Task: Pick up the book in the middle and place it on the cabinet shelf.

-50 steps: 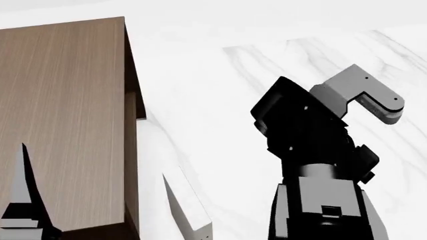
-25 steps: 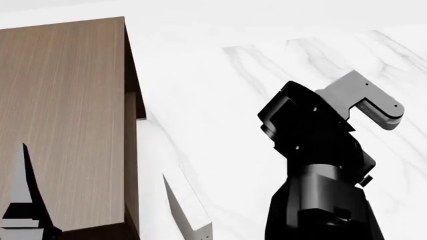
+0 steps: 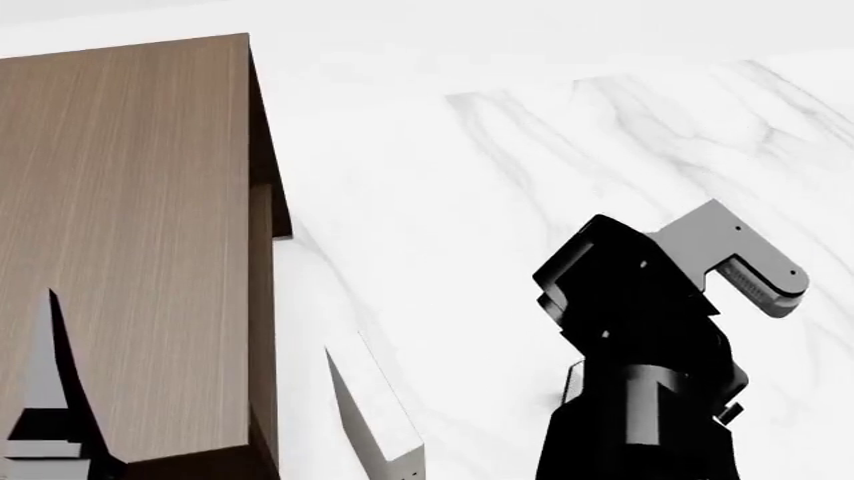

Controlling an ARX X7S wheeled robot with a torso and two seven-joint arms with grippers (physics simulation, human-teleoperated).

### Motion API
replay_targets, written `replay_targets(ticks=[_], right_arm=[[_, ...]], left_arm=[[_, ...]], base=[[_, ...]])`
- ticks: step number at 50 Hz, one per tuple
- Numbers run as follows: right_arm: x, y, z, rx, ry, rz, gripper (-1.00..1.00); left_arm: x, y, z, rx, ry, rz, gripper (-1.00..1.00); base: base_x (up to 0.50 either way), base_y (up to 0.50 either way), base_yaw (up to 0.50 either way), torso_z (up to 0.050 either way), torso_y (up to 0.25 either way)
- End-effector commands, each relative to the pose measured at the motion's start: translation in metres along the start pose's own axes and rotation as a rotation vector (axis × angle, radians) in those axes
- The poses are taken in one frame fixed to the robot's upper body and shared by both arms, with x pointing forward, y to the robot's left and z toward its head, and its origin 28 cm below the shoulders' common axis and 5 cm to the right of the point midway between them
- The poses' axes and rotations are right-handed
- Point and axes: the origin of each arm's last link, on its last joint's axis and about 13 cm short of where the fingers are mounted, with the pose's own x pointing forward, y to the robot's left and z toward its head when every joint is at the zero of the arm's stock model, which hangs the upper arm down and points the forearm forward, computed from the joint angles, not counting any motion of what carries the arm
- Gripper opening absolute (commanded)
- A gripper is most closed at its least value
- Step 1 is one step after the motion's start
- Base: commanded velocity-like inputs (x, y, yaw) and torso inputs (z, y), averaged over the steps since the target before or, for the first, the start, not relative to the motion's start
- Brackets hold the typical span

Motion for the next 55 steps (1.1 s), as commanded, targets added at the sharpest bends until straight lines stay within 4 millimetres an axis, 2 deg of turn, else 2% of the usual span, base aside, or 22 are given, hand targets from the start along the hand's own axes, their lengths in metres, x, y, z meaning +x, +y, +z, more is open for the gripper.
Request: replay_targets(ticks=[1,9,10,17,23,28,31,32,33,40,43,44,46,50,55], right_arm=[[0.012,-0.007,-0.006,0.009,0.02,-0.016,1.0],[0.015,-0.009,-0.009,-0.01,0.014,0.004,1.0],[0.015,-0.006,-0.008,0.014,-0.045,0.027,-1.0],[0.014,-0.006,-0.009,-0.016,-0.06,0.024,-1.0],[0.014,-0.004,-0.006,-0.044,-0.167,0.03,-1.0],[-0.001,0.004,0.006,-0.082,-0.275,0.051,-1.0],[-0.023,0.017,0.027,-0.031,-0.439,0.268,-1.0],[-0.03,0.02,0.029,-0.063,-0.462,0.259,-1.0],[-0.04,0.024,0.033,-0.1,-0.541,0.36,-1.0],[-0.072,0.036,0.034,-0.106,-0.601,0.606,-1.0],[-0.092,0.04,0.033,-0.041,-0.584,0.802,-1.0],[-0.105,0.038,0.034,0.039,-0.595,0.96,-1.0],[-0.115,0.036,0.035,0.053,-0.672,1.01,-1.0],[-0.126,0.036,0.034,0.094,-0.626,1.095,-1.0],[-0.128,0.036,0.031,0.118,-0.586,1.137,-1.0]], left_arm=[[0.0,-0.001,0.0,0.0,0.003,-0.003,1.0],[0.0,0.0,0.0,0.0,0.001,0.001,1.0],[0.0,0.0,0.0,-0.001,0.001,0.002,1.0],[0.0,0.0,0.0,0.0,0.0,0.005,1.0],[0.0,0.001,0.0,0.0,-0.001,0.009,1.0],[0.0,0.0,0.0,0.001,0.0,0.005,1.0],[0.001,0.001,0.0,0.001,0.001,0.006,1.0],[0.001,0.001,0.0,0.0,0.0,0.007,1.0],[0.001,0.002,0.0,-0.001,-0.002,0.009,1.0],[0.002,0.002,0.0,-0.001,0.0,0.009,1.0],[0.002,0.002,0.0,-0.003,0.001,0.009,1.0],[0.002,0.002,0.0,-0.002,0.0,0.009,1.0],[0.002,0.002,0.0,-0.002,-0.001,0.009,1.0],[0.002,0.002,0.0,-0.001,-0.002,0.006,1.0],[0.001,0.002,0.0,-0.001,-0.003,0.008,1.0]], base=[[0.0,0.0,0.0,0.0,0.0],[0.0,0.0,0.0,0.0,0.0],[0.0,0.0,0.0,0.0,0.0],[0.0,0.0,0.0,0.0,0.0],[0.0,0.0,0.0,0.0,0.0],[0.0,0.0,0.0,0.0,0.0],[0.0,0.0,0.0,0.0,0.0],[0.0,0.0,0.0,0.0,0.0],[0.0,0.0,0.0,0.0,0.0],[0.0,0.0,0.0,0.0,0.0],[0.0,0.0,0.0,0.0,0.0],[0.0,0.0,0.0,0.0,0.0],[0.0,0.0,0.0,0.0,0.0],[0.0,0.0,0.0,0.0,0.004],[0.0,0.0,0.0,0.0,0.0]])
